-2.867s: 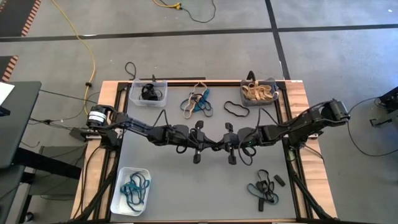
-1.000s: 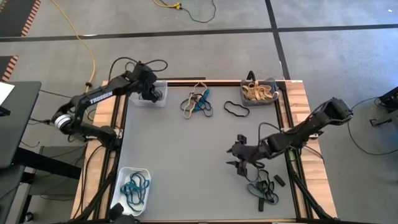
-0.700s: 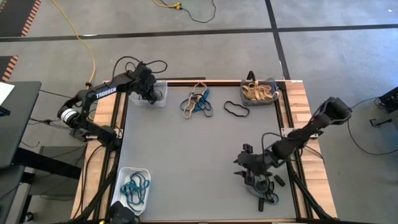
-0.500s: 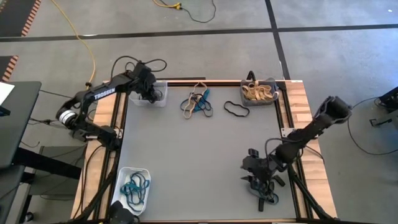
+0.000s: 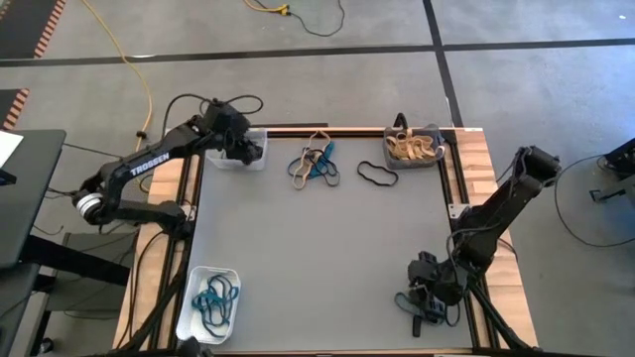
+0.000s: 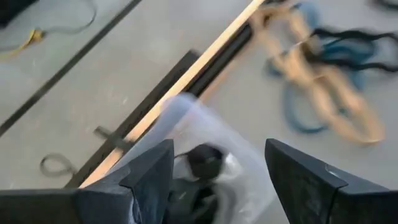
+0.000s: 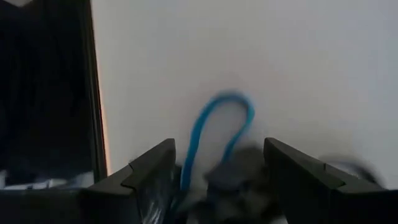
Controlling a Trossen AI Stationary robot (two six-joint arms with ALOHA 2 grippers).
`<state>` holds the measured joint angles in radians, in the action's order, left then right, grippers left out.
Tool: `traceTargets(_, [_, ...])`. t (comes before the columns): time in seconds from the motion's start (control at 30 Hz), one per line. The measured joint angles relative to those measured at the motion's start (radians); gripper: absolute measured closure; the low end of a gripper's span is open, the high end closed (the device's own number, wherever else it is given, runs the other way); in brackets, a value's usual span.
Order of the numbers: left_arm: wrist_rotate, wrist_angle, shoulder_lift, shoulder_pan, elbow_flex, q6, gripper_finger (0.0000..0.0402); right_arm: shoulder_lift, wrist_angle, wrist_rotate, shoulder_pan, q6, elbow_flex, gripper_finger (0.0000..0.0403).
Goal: Sort rubber bands into baskets
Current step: Put the black rubber band into the transparent bin
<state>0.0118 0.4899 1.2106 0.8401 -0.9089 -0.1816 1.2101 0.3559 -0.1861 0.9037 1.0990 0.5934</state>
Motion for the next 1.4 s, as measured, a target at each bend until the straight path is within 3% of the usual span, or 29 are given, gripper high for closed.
traceTargets(0.4, [0.025, -0.018, -0.047, -0.351, 0.000, 0.113, 0.0159, 0.057, 0.024, 0.041, 0.066, 0.175, 0.000, 0.0130])
traceTargets(0.7, [0.154, -0.043, -0.046, -0.603, 0.000, 0.161, 0.0159, 0.135, 0.031, 0.163, 0.066, 0.256, 0.000, 0.0138])
traceTargets(0.87, [0.197, -0.055, -0.046, -0.674, 0.000, 0.181, 0.0159, 0.138, 0.032, 0.157, 0.058, 0.208, 0.000, 0.0197])
traceTargets(1.13, [0.218, -0.062, -0.046, -0.719, 0.000, 0.206, 0.0159, 0.138, 0.033, 0.149, 0.014, 0.053, 0.000, 0.0378])
traceTargets(1.4, [0.218, -0.063, -0.046, -0.754, 0.000, 0.231, 0.0159, 0.124, 0.125, 0.088, -0.031, -0.074, 0.047, 0.0386])
